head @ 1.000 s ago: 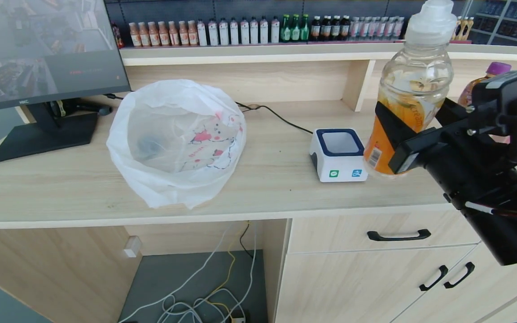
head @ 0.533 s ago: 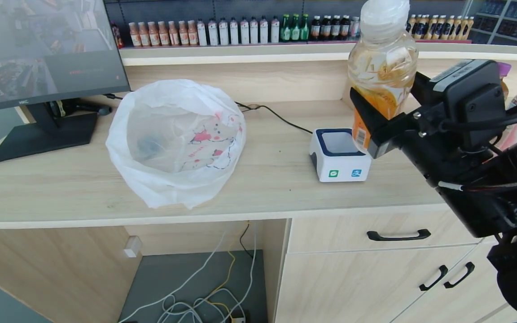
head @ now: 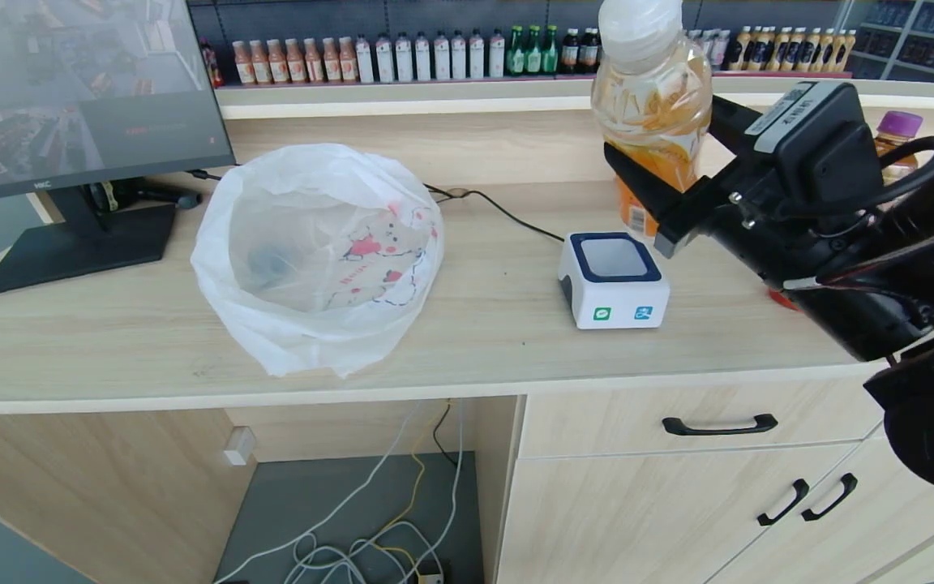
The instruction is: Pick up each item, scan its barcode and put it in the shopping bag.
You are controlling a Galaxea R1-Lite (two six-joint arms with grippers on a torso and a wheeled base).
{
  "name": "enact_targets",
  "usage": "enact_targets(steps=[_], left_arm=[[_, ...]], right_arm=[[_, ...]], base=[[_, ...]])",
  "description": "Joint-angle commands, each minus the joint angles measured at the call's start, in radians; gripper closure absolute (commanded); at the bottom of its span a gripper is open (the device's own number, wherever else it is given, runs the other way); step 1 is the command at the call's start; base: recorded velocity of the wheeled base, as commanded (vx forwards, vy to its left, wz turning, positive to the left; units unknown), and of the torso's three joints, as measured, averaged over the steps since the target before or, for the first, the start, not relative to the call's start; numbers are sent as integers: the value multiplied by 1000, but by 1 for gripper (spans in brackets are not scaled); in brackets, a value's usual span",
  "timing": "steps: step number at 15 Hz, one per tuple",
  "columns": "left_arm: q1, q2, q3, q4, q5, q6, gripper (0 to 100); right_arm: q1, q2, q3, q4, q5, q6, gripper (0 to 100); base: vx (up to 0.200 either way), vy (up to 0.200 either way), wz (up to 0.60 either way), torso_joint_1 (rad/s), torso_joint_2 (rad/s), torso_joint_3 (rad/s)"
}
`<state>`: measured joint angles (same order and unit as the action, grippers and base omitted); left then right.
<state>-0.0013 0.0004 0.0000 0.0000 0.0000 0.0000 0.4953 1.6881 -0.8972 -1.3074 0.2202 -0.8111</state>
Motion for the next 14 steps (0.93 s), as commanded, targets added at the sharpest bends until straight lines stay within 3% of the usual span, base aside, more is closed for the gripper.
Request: enact_targets(steps=[1,6,14], left_arm=[[1,0,0,0,0,0,0],[0,0,0,0,0,0,0],[0,0,0,0,0,0,0]], right_arm=[[-55,22,-60,34,70,-11,100],[-119,111,-124,36,288,-94,100],[-159,199,-124,30,377,-174,100]], base=[[0,0,0,0,0,0],[0,0,0,0,0,0],[0,0,0,0,0,0]])
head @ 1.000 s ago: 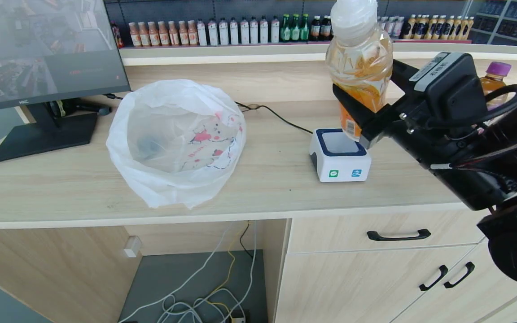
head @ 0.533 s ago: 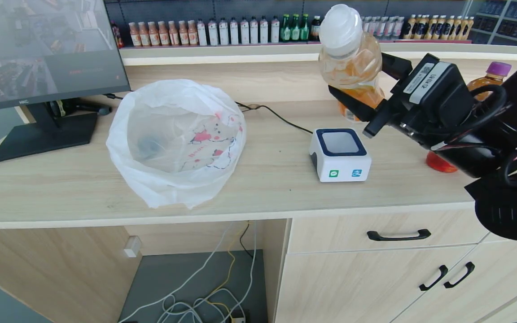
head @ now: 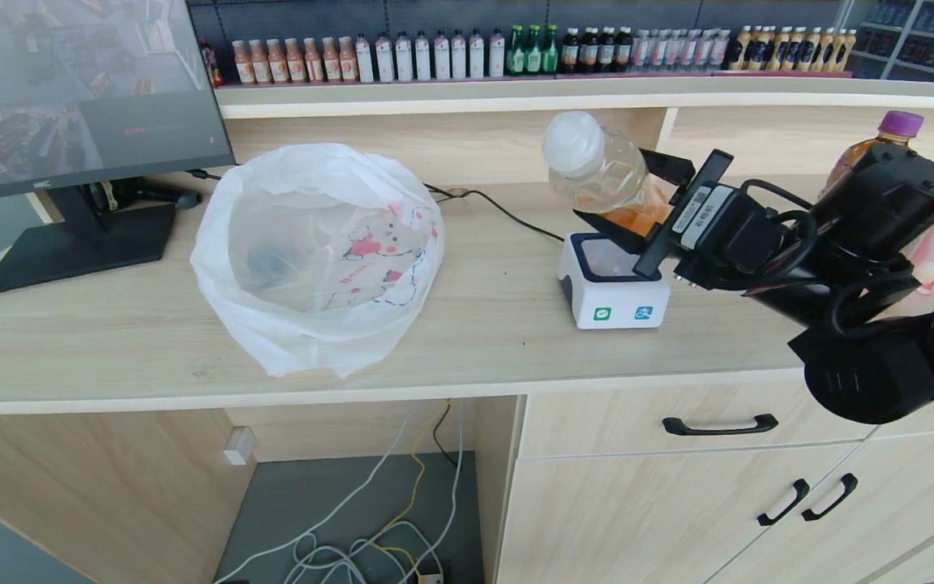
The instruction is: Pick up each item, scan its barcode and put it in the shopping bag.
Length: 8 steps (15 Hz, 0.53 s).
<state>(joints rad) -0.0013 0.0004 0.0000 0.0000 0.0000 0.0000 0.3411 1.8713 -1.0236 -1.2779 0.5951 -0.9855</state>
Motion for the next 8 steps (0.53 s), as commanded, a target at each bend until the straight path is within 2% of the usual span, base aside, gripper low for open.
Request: enact_targets(steps=[1,8], left_arm=[[0,0,0,0,0,0,0],[0,0,0,0,0,0,0]], right_arm=[[-8,19,0,-1,8,-1,100],[-16,20,-1,-1,11,-12,100]], base=[[0,0,0,0,0,0],[0,0,0,0,0,0]])
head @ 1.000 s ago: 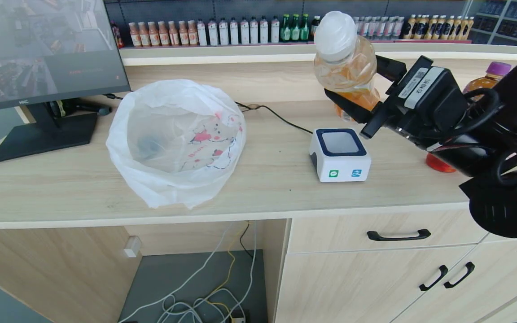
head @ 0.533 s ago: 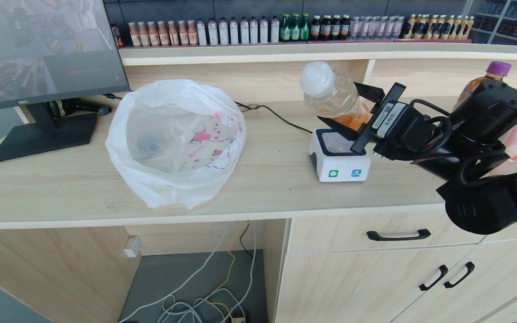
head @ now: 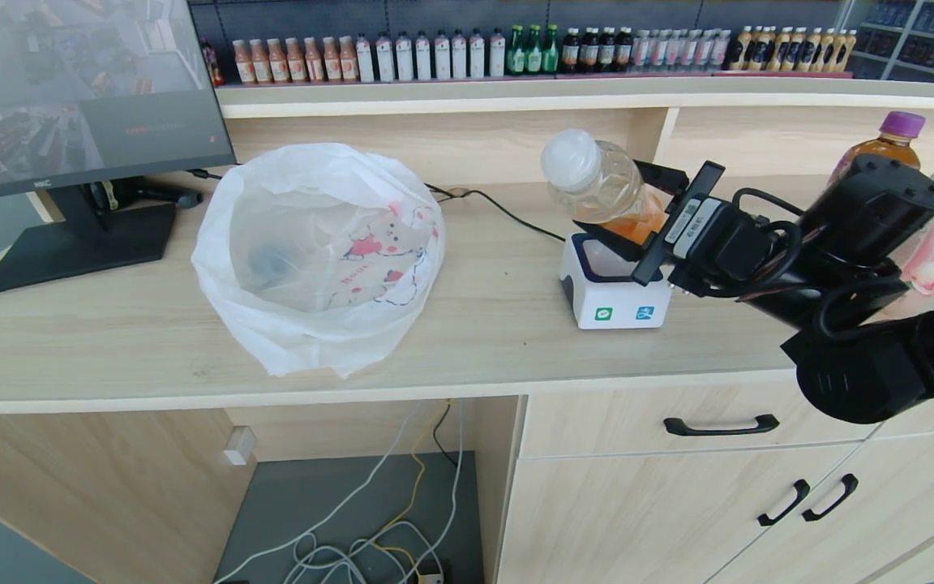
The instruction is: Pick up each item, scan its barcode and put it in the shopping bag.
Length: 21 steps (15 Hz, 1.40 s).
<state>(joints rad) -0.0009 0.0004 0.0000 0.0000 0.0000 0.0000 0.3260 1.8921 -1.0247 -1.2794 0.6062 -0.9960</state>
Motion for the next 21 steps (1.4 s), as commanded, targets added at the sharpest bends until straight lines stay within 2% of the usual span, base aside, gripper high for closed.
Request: enact_targets(steps=[1,21], left_arm=[[-1,0,0,0,0,0,0],[-1,0,0,0,0,0,0]], right_arm=[[-1,-1,0,0,0,0,100],[24,-18,26,-12,-17,-16,100]], base=[[0,0,0,0,0,0],[0,0,0,0,0,0]])
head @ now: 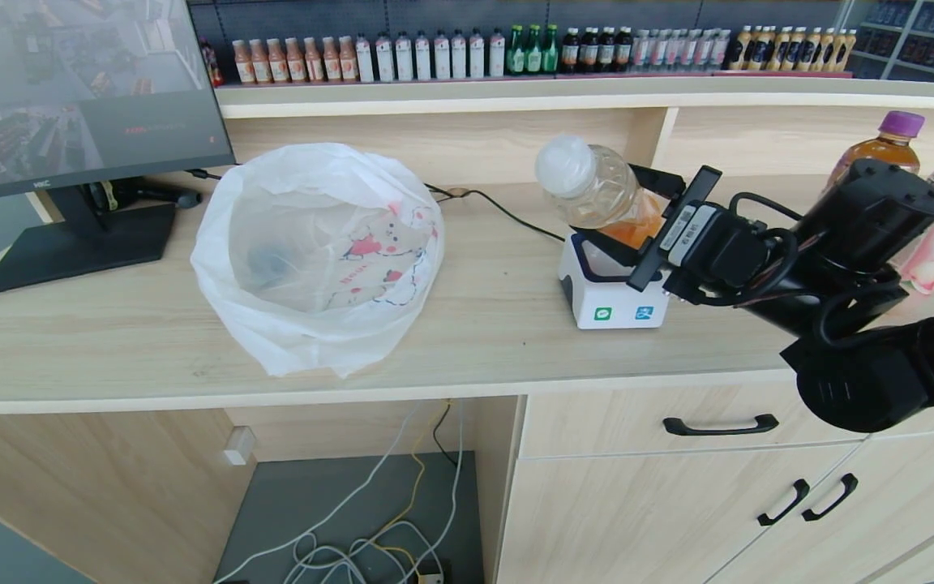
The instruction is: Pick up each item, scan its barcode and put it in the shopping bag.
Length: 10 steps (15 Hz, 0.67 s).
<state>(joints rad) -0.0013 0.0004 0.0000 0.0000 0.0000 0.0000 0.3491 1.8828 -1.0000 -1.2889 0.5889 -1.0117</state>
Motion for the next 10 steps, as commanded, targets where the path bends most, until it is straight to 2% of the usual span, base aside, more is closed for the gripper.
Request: enact_targets(steps=[1,5,7,10], left_arm=[[1,0,0,0,0,0,0],[0,0,0,0,0,0,0],[1,0,0,0,0,0,0],[0,0,0,0,0,0,0]], right_arm=[[1,-13,4,-4,0,1,100],[17,-39,11,-4,-23,41,100],[24,-60,9,-41,-95,107,100],[34,-83,12,-75,-144,153,100]], base=[[0,0,0,0,0,0],[0,0,0,0,0,0],[0,0,0,0,0,0],[0,0,0,0,0,0]])
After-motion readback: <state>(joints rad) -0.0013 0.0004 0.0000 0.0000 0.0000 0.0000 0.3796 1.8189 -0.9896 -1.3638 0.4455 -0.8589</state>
